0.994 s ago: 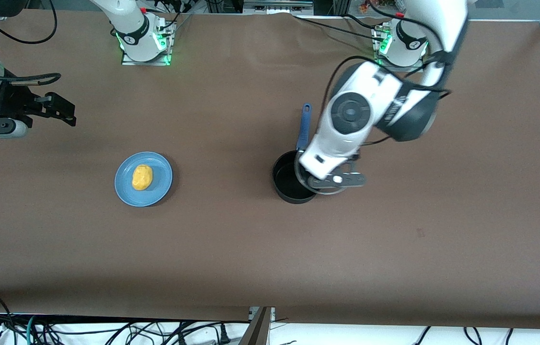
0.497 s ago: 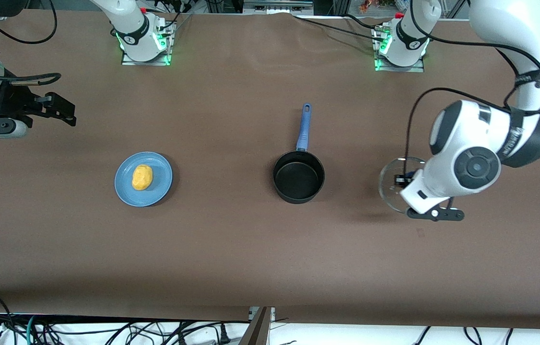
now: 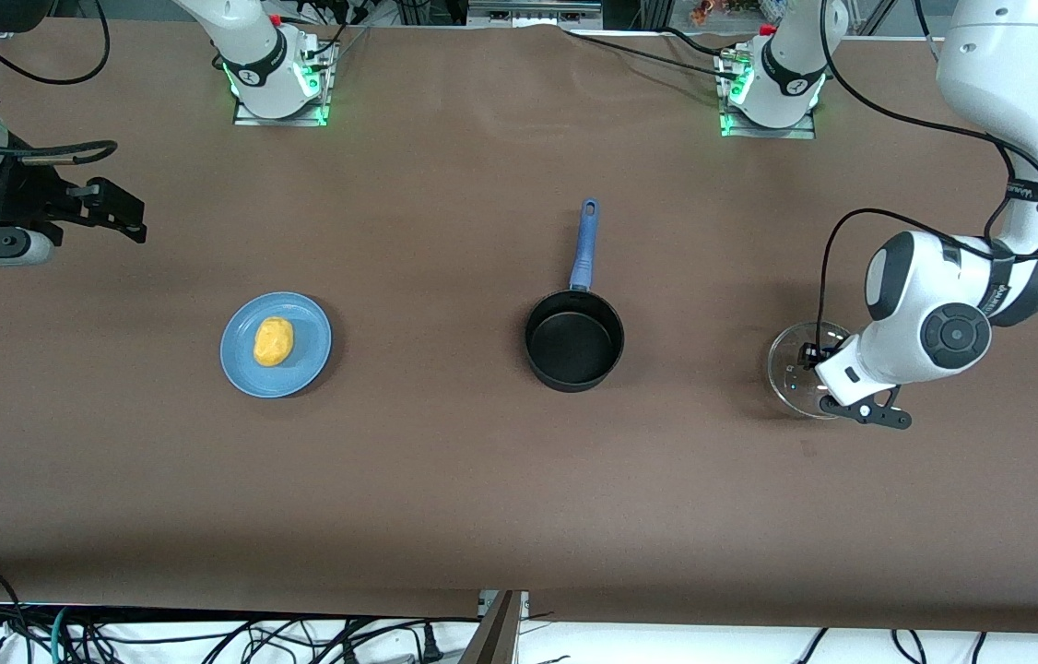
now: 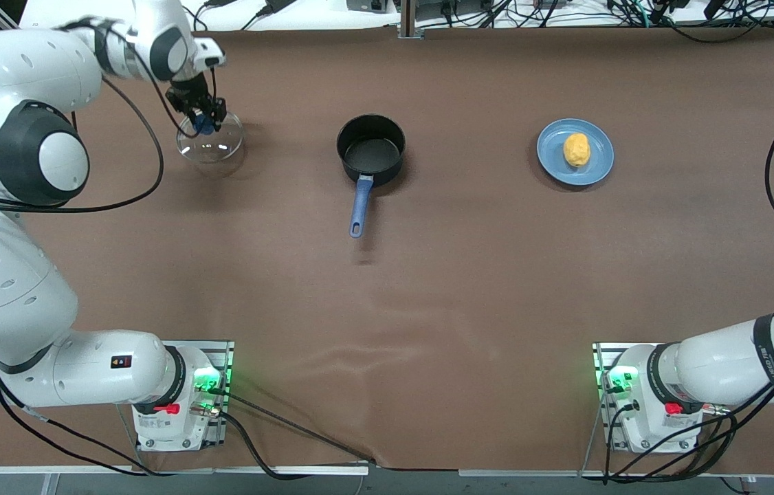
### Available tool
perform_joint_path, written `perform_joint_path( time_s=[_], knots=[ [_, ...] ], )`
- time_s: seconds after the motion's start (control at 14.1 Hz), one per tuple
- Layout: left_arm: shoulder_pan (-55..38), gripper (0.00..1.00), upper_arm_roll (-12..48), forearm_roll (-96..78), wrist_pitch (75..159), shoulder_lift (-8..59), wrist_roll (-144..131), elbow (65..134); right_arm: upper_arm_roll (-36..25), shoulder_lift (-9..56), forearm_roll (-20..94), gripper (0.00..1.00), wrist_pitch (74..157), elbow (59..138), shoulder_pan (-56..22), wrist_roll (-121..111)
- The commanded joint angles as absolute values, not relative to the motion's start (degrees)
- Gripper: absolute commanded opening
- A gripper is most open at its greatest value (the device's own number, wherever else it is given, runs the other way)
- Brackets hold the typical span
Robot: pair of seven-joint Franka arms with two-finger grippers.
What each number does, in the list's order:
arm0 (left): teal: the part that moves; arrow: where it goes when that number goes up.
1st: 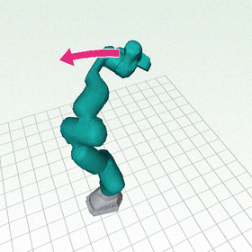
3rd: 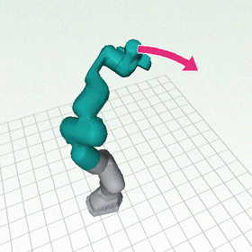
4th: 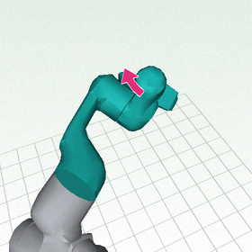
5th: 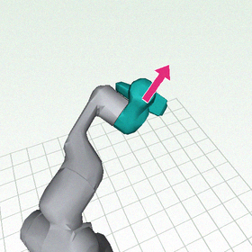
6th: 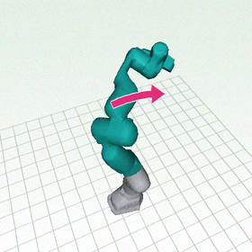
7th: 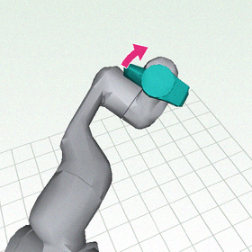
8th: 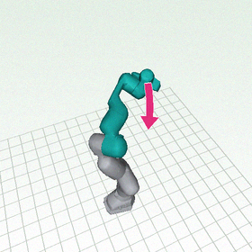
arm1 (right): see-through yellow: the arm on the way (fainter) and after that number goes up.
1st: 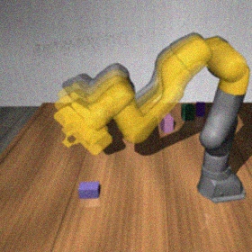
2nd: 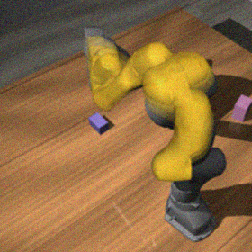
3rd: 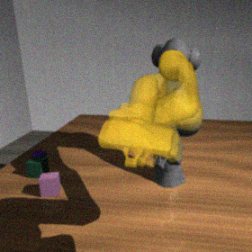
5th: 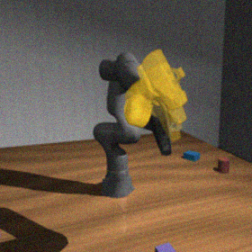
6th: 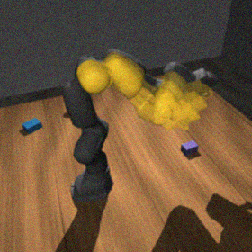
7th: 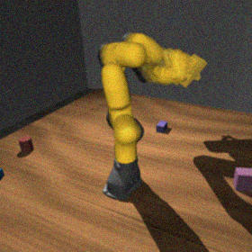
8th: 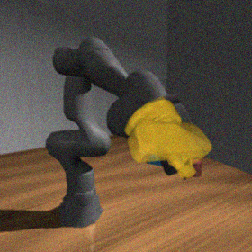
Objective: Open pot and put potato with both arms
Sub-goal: 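Lift the glass lid off the saucepan and carry it aside, then lower the lid onto the table while the right gripper reaches the potato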
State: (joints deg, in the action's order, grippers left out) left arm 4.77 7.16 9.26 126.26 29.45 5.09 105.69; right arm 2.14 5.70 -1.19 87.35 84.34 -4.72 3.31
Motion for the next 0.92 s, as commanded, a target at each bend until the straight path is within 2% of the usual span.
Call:
perform_joint_path(
  time_s=[0.0, 0.07, 0.14, 0.21, 0.28, 0.35, 0.64, 0.85],
  knots=[
    [5.5, 0.39, 8.2, 10.9, 133.3, 26.1, 6.2, 113.6, 2.1, 5.3, -1.1, 1.0, 87.8, 84.8, -4.7, 3.4],
    [5.6, 0.43, 8.2, 11.0, 133.7, 26.4, 6.2, 114.0, 2.1, 5.3, -1.1, 1.0, 87.8, 84.7, -4.7, 3.3],
    [5.6, 0.52, 8.2, 11.1, 133.7, 26.6, 6.1, 114.0, 2.1, 5.3, -1.1, 1.0, 87.7, 84.8, -4.7, 3.3],
    [5.6, 0.65, 8.2, 11.1, 133.7, 26.7, 6.1, 114.0, 2.2, 5.4, -1.1, 1.0, 87.9, 84.8, -4.8, 2.8],
    [5.6, 0.94, 8.2, 11.1, 133.6, 26.5, 6.1, 113.9, 2.2, 6.8, -1.1, 1.0, 88.0, 84.7, -4.9, 2.7],
    [5.6, 1.0, 8.2, 11.1, 133.0, 26.1, 6.2, 113.6, 2.3, 8.0, -1.1, 1.0, 89.2, 84.7, -5.1, 2.7],
    [5.5, 1.0, 8.4, 10.8, 126.8, 20.8, 6.2, 112.2, 2.2, 15.4, -1.1, 1.0, 97.3, 84.8, -6.8, 3.1],
    [4.9, 1.0, 9.7, 10.2, 117.0, 13.1, 5.5, 110.0, 2.3, 22.5, -1.0, 1.0, 105.0, 84.8, -6.9, 2.8]
  ],
)
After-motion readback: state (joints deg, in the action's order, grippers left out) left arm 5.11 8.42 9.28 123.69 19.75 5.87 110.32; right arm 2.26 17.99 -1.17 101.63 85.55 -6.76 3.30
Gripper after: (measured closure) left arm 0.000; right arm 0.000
